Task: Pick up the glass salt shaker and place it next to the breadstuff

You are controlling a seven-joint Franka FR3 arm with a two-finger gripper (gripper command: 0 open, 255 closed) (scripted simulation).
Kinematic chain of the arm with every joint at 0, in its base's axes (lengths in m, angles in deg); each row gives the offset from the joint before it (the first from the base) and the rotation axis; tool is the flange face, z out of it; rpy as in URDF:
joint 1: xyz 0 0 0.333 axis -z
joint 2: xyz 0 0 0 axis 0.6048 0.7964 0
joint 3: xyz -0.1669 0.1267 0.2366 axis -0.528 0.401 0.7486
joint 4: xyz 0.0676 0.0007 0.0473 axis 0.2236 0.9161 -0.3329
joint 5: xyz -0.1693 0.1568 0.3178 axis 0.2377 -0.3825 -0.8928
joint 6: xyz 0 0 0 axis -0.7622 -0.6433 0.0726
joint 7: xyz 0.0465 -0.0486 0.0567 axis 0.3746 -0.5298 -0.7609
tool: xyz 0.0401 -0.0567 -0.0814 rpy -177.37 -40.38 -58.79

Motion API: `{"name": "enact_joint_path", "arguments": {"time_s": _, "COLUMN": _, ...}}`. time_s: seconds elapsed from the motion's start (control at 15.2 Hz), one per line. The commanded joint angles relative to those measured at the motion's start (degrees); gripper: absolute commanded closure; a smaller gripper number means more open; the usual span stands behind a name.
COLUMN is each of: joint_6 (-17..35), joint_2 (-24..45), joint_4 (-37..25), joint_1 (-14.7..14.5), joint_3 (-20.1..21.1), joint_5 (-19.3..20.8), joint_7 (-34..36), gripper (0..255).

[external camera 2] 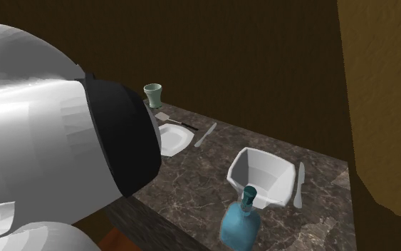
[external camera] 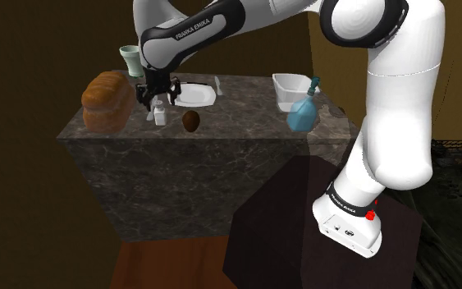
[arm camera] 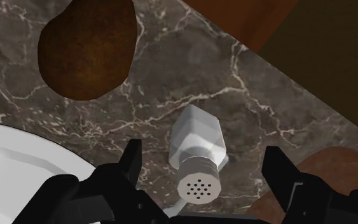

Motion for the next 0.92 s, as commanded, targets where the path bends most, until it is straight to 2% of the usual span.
{"name": "enact_joint_path", "arguments": {"time_s": 0.0, "joint_6": 0.0, "joint_2": 0.0, "joint_4": 0.0, "joint_1": 0.0, "joint_3": 0.0, "joint_5": 0.0, "joint_7": 0.0, "gripper": 0}}
{"name": "enact_joint_path", "arguments": {"time_s": 0.07, "joint_6": 0.0, "joint_2": 0.0, "joint_4": 0.0, "joint_1": 0.0, "joint_3": 0.0, "joint_5": 0.0, "joint_7": 0.0, "gripper": 0}}
{"name": "enact_joint_path", "arguments": {"time_s": 0.33, "joint_6": -5.7, "joint_2": -3.4, "joint_4": -2.2, "joint_1": -0.3, "joint_3": 0.1, "joint_5": -0.1, "joint_7": -0.1, "gripper": 0}}
{"name": "enact_joint_path", "arguments": {"time_s": 0.86, "joint_6": -5.7, "joint_2": -3.4, "joint_4": -2.2, "joint_1": -0.3, "joint_3": 0.1, "joint_5": -0.1, "joint_7": -0.1, "gripper": 0}}
